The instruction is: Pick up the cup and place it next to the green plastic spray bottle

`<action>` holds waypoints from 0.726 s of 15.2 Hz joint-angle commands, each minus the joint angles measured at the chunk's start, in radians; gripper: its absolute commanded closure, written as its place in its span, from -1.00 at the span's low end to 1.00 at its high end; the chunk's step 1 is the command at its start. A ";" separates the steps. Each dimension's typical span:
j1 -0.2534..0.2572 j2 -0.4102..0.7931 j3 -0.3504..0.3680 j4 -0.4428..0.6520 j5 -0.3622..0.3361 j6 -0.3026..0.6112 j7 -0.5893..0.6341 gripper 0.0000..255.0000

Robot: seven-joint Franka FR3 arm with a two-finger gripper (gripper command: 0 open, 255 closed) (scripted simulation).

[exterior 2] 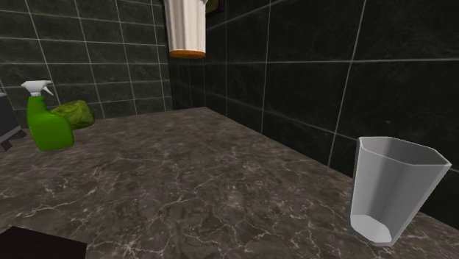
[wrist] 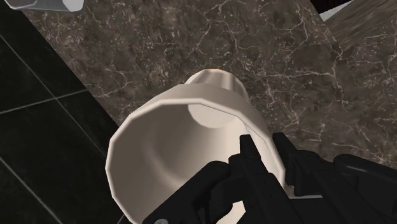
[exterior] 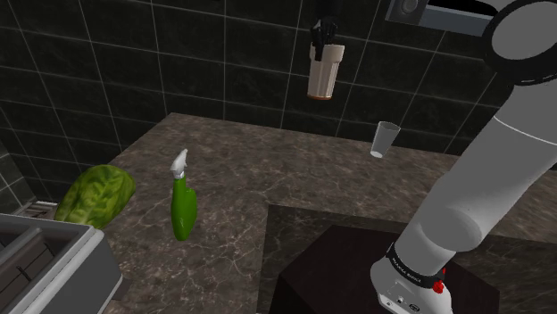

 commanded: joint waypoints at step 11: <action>0.117 -0.176 0.173 -0.188 0.024 -0.020 0.293 1.00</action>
